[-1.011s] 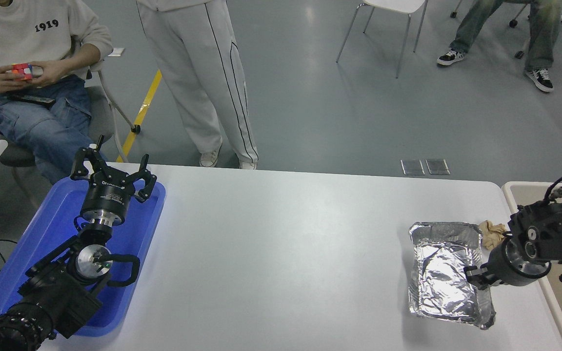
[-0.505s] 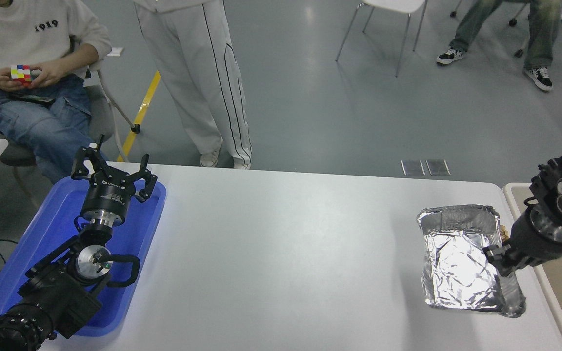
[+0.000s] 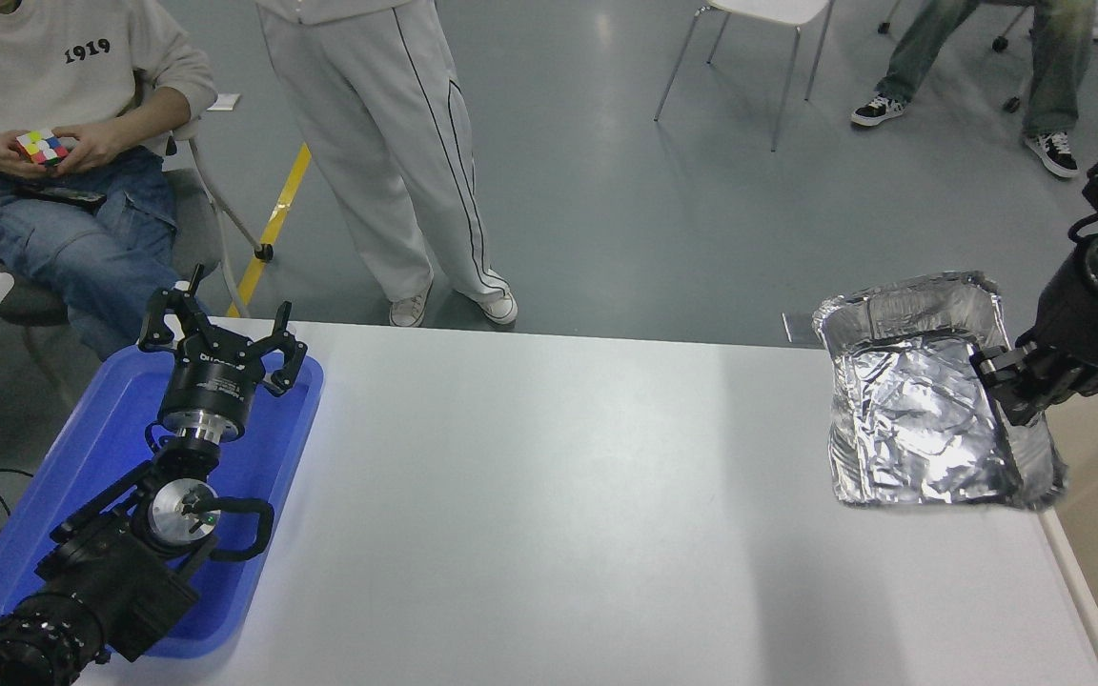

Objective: Pick up foil plate and place in dustbin

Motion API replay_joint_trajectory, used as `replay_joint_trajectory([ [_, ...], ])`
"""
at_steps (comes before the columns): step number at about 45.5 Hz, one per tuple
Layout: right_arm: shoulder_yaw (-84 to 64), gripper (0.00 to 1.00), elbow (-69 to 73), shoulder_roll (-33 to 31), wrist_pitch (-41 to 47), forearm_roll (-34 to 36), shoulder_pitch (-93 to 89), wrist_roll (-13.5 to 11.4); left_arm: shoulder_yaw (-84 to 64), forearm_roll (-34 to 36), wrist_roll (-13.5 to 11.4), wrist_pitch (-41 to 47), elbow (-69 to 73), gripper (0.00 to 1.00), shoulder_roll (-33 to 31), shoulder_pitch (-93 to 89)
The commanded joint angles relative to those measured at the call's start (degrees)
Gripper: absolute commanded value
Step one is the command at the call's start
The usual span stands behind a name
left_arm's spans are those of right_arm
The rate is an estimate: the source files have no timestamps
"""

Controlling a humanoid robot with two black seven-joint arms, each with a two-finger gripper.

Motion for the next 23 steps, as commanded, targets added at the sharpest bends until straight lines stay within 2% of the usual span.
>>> replay_joint_trajectory([
  [1, -0.2, 0.0, 0.8, 0.5, 0.5, 1.0, 7.2, 0.0, 0.0, 0.0, 0.0, 0.0, 0.0, 1.0, 0.0, 0.0],
  [23, -2.2, 0.0, 0.6, -0.7, 0.5, 1.3, 7.4, 0.0, 0.0, 0.0, 0.0, 0.0, 0.0, 1.0, 0.0, 0.0],
])
